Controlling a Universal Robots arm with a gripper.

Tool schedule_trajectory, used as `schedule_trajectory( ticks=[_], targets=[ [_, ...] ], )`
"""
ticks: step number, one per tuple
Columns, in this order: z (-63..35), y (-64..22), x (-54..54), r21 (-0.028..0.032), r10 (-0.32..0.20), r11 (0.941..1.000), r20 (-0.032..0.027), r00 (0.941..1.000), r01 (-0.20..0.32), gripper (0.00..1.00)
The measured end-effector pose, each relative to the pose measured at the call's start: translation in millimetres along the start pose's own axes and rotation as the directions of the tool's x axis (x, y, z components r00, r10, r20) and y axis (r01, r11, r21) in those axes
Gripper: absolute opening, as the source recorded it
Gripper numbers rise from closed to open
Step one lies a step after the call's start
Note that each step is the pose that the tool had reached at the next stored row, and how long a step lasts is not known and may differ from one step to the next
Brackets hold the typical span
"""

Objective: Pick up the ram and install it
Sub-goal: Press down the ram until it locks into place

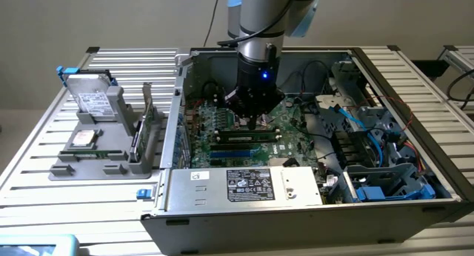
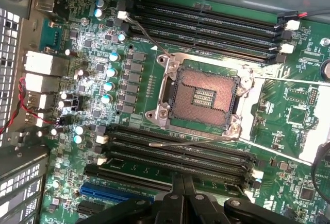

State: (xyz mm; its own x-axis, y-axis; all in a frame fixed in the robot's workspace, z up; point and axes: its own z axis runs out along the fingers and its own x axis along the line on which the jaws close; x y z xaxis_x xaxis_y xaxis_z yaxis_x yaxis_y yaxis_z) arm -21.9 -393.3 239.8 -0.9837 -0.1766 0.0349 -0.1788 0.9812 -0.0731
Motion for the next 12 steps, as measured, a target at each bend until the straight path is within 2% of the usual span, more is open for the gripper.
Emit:
schedule_trajectory(
  ticks=[6, 12],
  targets=[
    [-0.2, 0.0, -0.2, 0.0077, 0.024, 0.9997, 0.0002, 0.9997, -0.024, 0.11],
    [-0.2, 0.0, -0.2, 0.0079, 0.026, 0.9996, 0.0001, 0.9997, -0.026, 0.11]
  ],
)
